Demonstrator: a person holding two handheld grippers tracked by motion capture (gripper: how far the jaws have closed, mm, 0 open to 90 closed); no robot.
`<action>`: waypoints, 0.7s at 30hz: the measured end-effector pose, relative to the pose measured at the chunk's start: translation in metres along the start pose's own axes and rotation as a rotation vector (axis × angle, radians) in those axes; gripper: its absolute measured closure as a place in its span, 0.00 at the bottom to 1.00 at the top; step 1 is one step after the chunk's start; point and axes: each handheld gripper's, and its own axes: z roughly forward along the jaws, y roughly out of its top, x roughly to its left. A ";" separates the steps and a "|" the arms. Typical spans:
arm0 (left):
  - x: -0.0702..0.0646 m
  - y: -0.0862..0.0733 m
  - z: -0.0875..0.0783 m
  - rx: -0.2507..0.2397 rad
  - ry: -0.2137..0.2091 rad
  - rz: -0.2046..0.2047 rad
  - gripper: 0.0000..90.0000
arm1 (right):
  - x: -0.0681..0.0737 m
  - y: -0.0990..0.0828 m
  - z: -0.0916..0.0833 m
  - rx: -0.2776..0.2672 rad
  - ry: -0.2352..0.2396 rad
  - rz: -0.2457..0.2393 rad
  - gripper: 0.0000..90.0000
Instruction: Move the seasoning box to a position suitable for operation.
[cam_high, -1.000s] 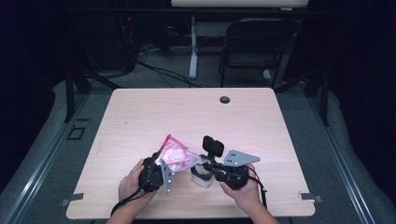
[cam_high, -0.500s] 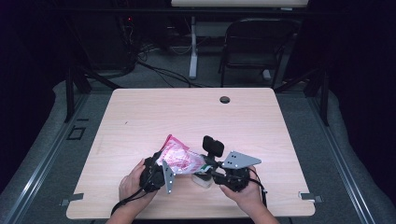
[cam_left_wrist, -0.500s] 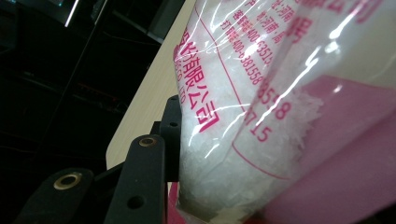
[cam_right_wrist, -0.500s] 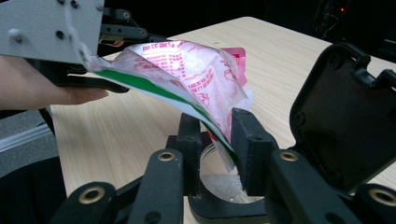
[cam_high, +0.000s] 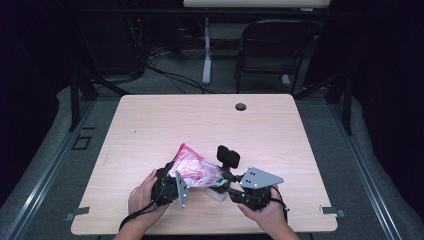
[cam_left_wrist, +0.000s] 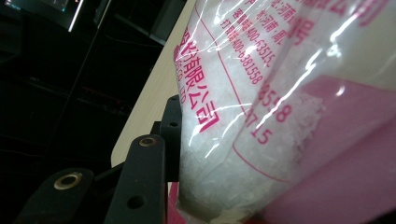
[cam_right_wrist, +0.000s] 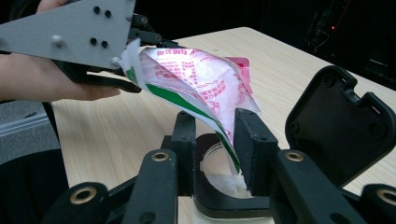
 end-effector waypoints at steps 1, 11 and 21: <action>0.000 0.000 0.001 -0.001 0.001 -0.001 0.74 | 0.000 0.000 0.000 0.001 0.000 -0.005 0.77; -0.001 0.003 0.001 -0.002 0.024 0.037 0.74 | 0.003 0.002 -0.002 0.004 -0.001 -0.027 0.76; 0.001 0.005 0.001 0.000 0.051 0.070 0.74 | 0.004 -0.003 0.000 0.028 0.005 -0.037 0.90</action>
